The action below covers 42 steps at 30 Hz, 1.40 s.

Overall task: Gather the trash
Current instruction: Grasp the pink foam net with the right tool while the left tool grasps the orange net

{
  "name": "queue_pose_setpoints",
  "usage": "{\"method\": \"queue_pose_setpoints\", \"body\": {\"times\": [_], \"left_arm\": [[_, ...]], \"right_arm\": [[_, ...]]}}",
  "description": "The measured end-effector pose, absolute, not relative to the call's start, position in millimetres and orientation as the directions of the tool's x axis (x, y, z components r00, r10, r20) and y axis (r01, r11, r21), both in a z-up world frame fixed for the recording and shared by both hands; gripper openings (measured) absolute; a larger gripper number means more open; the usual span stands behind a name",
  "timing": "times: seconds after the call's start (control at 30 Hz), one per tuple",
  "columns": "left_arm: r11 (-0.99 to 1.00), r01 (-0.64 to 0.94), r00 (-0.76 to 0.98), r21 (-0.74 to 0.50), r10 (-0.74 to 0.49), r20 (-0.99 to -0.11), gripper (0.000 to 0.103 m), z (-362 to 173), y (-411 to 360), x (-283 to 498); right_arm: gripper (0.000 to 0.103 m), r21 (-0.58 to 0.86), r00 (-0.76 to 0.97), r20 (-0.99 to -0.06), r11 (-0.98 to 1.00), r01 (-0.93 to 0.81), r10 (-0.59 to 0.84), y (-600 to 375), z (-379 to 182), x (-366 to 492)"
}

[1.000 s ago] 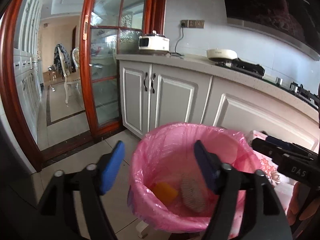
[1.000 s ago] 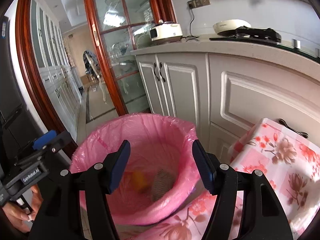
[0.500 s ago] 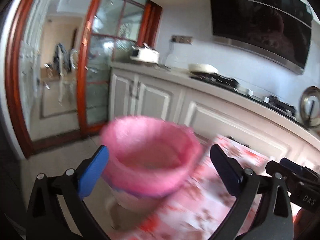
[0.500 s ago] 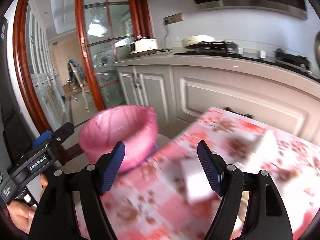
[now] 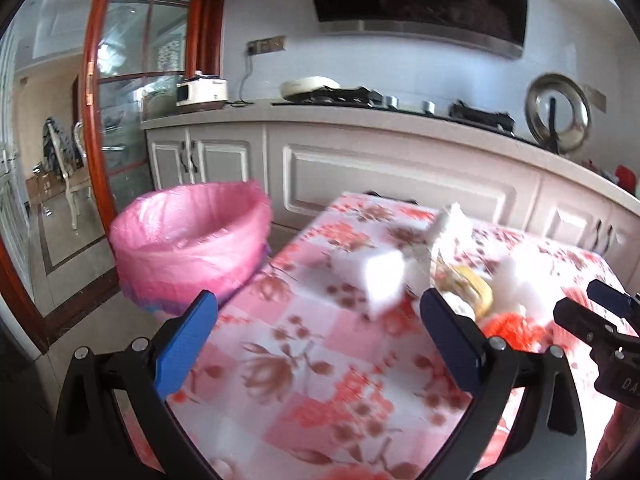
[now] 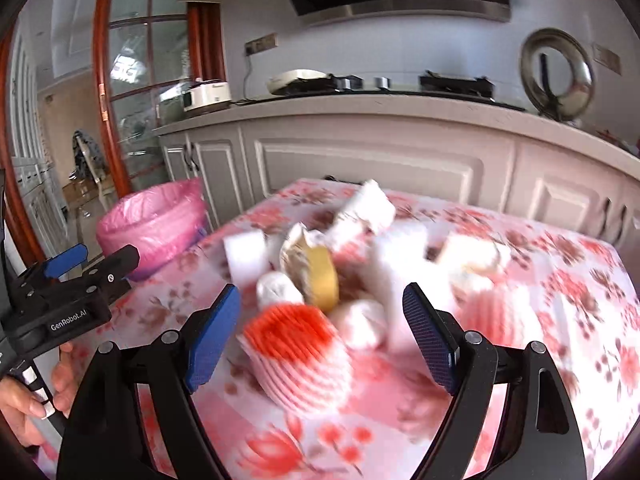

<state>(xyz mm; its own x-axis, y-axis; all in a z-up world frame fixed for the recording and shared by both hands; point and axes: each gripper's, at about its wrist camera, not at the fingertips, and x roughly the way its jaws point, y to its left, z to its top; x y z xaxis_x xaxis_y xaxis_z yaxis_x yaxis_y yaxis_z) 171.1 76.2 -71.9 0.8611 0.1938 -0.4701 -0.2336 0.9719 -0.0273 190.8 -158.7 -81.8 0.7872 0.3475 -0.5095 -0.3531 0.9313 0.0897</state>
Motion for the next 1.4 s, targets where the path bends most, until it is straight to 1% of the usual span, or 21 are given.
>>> {"method": "queue_pose_setpoints", "body": {"times": [0.1,0.27,0.4,0.5,0.6,0.73,0.93,1.0,1.03,1.07,1.13,1.17,1.23,1.33,1.4], "left_arm": [[0.973,-0.229,0.852,-0.021,0.189,-0.488,0.098,-78,66,169],[0.973,-0.229,0.855,-0.022,0.190,-0.483,0.098,-86,54,161],[0.980,-0.199,0.862,0.005,0.177,-0.476,0.098,-87,44,160],[0.984,-0.179,0.867,-0.011,0.152,-0.475,0.098,-88,40,161],[0.987,-0.157,0.863,-0.026,0.124,-0.490,0.098,-92,36,166],[0.994,-0.111,0.860,-0.014,0.089,-0.502,0.098,-98,21,174],[0.999,-0.043,0.842,-0.002,0.035,-0.539,0.098,-109,-4,189],[1.000,-0.024,0.833,-0.008,0.016,-0.554,0.098,-112,-10,194],[1.000,-0.018,0.829,-0.009,0.010,-0.560,0.098,-113,-12,197],[1.000,-0.010,0.825,-0.011,0.002,-0.566,0.098,-114,-15,199],[1.000,0.008,0.818,-0.014,-0.015,-0.575,0.098,-116,-21,204],[1.000,0.017,0.816,-0.014,-0.022,-0.578,0.098,-117,-25,207],[1.000,0.028,0.809,-0.009,-0.028,-0.587,0.096,-120,-30,213],[0.999,0.046,0.789,-0.026,-0.052,-0.612,0.087,-128,-35,222],[0.998,0.050,0.789,-0.031,-0.059,-0.611,0.082,-131,-38,225]], "right_arm": [[0.079,0.094,0.785,-0.522,0.937,-0.335,0.333,-169,-91,185],[0.079,0.086,0.786,-0.543,0.950,-0.300,0.297,-180,-105,180],[0.079,0.094,0.799,-0.564,0.978,-0.189,0.209,-208,-116,188],[0.079,0.099,0.807,-0.573,0.989,-0.105,0.143,-231,-119,196],[0.079,0.092,0.813,-0.574,0.994,-0.060,0.102,-245,-120,203],[0.079,0.067,0.794,-0.605,0.997,-0.034,0.067,-253,-128,220],[0.078,0.077,0.756,-0.650,0.996,-0.036,0.077,-258,-143,246],[0.065,0.093,0.753,-0.650,0.994,-0.055,0.102,-258,-144,249],[0.055,0.091,0.753,-0.650,0.994,-0.062,0.107,-258,-144,249],[0.050,0.089,0.757,-0.644,0.994,-0.065,0.107,-258,-143,248],[0.043,0.091,0.765,-0.634,0.994,-0.068,0.111,-260,-141,244],[0.040,0.093,0.767,-0.632,0.993,-0.066,0.110,-262,-140,242],[0.037,0.107,0.771,-0.626,0.993,-0.059,0.113,-267,-138,238],[0.036,0.113,0.781,-0.614,0.992,-0.057,0.114,-270,-133,230],[0.035,0.108,0.790,-0.602,0.992,-0.060,0.113,-271,-129,226]]}}
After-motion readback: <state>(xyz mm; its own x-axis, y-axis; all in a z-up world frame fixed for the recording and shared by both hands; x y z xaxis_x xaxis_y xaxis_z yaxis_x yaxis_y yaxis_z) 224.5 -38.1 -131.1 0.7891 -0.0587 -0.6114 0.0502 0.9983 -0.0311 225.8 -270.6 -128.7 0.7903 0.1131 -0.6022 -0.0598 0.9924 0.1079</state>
